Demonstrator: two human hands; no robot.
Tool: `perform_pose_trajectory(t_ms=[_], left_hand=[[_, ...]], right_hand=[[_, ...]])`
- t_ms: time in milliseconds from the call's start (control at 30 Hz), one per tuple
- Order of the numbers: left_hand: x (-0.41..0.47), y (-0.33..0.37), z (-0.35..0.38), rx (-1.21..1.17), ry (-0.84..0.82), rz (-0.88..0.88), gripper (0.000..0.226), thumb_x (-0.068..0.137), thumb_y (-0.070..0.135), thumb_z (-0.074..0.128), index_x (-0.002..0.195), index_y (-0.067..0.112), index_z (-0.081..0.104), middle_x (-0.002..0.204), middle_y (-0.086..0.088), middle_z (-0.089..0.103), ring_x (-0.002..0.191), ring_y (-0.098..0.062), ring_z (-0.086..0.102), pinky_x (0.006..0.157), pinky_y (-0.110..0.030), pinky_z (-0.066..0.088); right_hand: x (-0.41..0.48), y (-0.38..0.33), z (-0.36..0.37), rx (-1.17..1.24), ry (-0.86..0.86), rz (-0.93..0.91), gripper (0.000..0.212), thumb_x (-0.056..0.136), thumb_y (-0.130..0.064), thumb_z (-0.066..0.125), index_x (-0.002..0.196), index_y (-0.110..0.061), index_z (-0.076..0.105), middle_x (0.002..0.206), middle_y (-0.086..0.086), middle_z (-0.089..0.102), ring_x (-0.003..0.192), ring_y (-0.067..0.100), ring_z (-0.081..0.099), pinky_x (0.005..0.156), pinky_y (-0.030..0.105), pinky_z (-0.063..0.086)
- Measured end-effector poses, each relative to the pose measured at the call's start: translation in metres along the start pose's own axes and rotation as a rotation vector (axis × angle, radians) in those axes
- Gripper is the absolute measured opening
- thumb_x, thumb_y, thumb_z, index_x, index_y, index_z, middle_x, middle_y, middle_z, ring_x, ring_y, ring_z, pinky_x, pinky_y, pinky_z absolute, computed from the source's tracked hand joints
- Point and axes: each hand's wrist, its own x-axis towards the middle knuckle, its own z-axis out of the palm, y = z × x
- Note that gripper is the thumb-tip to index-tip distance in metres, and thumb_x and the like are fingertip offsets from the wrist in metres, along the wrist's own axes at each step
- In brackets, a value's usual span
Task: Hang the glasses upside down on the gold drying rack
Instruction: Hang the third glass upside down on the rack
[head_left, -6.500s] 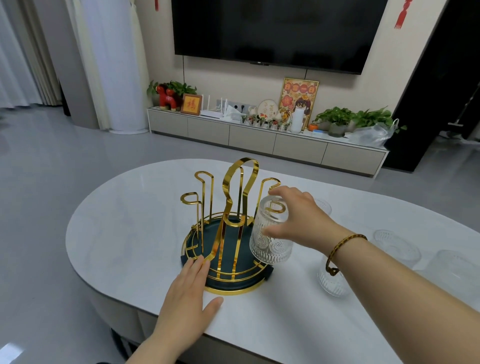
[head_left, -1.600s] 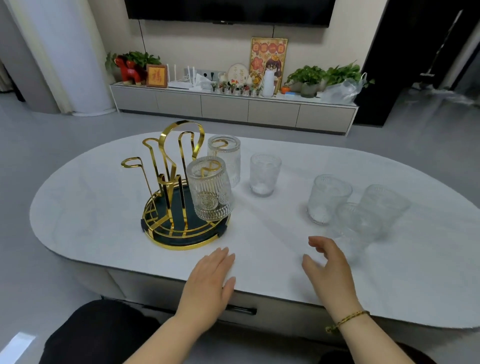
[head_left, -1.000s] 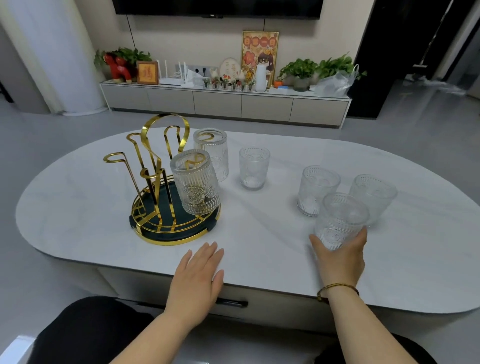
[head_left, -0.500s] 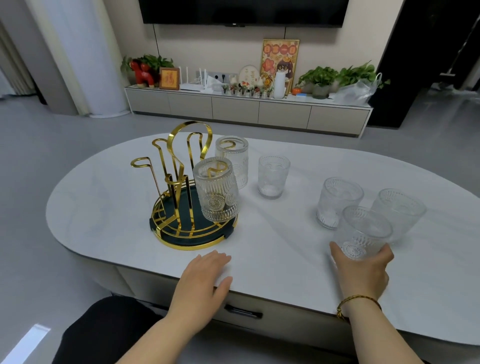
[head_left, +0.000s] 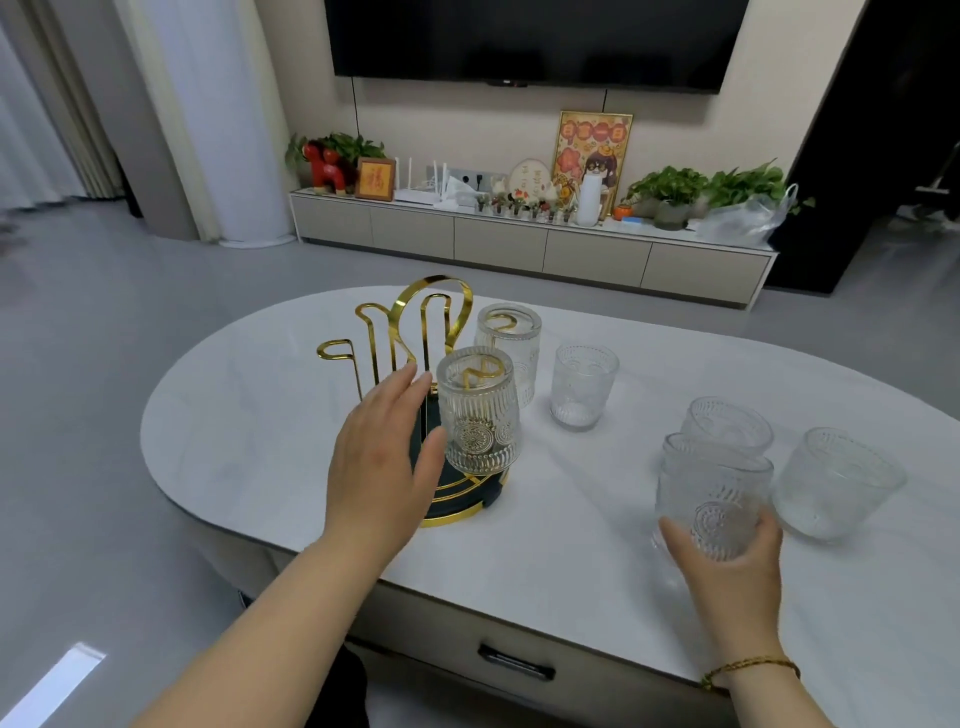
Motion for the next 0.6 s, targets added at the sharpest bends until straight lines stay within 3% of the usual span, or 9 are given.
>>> perform_pose_trajectory(t_ms=[67,133,233,333,500,600], left_hand=[[0.010,-0.002,0.003,0.026,-0.015,-0.029,0.042,0.092,0.018,0.052,0.133,0.010,0.044,0.142,-0.008,0.044,0.135,-0.025,0.032,0.108,-0.035,0.022],[0.016,-0.003,0.002,0.068,-0.040,-0.015,0.036,0.091,0.016,0.054,0.126,0.008,0.052,0.135,-0.010,0.053,0.131,-0.027,0.039,0.107,-0.040,0.027],[0.020,-0.006,-0.004,0.140,-0.042,0.140,0.025,0.077,0.000,0.070,0.102,0.000,0.067,0.104,-0.019,0.071,0.104,-0.038,0.063,0.089,-0.053,0.046],[0.022,-0.013,-0.009,0.198,0.000,0.246,0.027,0.062,-0.006,0.080,0.088,-0.001,0.072,0.086,-0.018,0.074,0.083,-0.037,0.070,0.074,-0.057,0.052],[0.019,-0.026,-0.016,0.183,0.044,0.270,0.025,0.061,-0.005,0.081,0.084,0.001,0.073,0.083,-0.016,0.075,0.080,-0.034,0.071,0.075,-0.055,0.052],[0.014,-0.036,-0.020,0.134,0.076,0.294,0.019,0.069,0.004,0.068,0.087,0.000,0.072,0.087,-0.016,0.075,0.086,-0.035,0.070,0.077,-0.052,0.051]], right_hand=[[0.002,-0.009,-0.002,-0.019,-0.039,-0.022,0.074,0.065,-0.016,0.074,0.127,-0.020,0.034,0.112,-0.007,0.041,0.102,0.012,0.040,0.085,0.031,0.034],[0.006,-0.021,-0.005,-0.034,-0.073,-0.041,0.069,0.065,-0.015,0.074,0.123,-0.019,0.037,0.110,-0.004,0.045,0.097,0.015,0.045,0.080,0.031,0.036],[0.017,-0.042,-0.008,-0.054,-0.103,-0.078,0.067,0.064,-0.014,0.074,0.120,-0.015,0.037,0.108,0.001,0.046,0.094,0.018,0.048,0.076,0.032,0.039],[0.029,-0.064,-0.005,-0.075,-0.133,-0.115,0.065,0.065,-0.015,0.074,0.119,-0.013,0.038,0.108,0.004,0.048,0.093,0.021,0.050,0.076,0.033,0.040],[0.048,-0.104,0.009,-0.106,-0.218,-0.197,0.060,0.064,-0.019,0.075,0.113,-0.018,0.041,0.105,0.003,0.050,0.090,0.019,0.052,0.074,0.032,0.043],[0.058,-0.130,0.021,-0.116,-0.267,-0.238,0.054,0.063,-0.022,0.075,0.104,-0.025,0.040,0.105,0.004,0.052,0.086,0.016,0.053,0.070,0.028,0.043]])
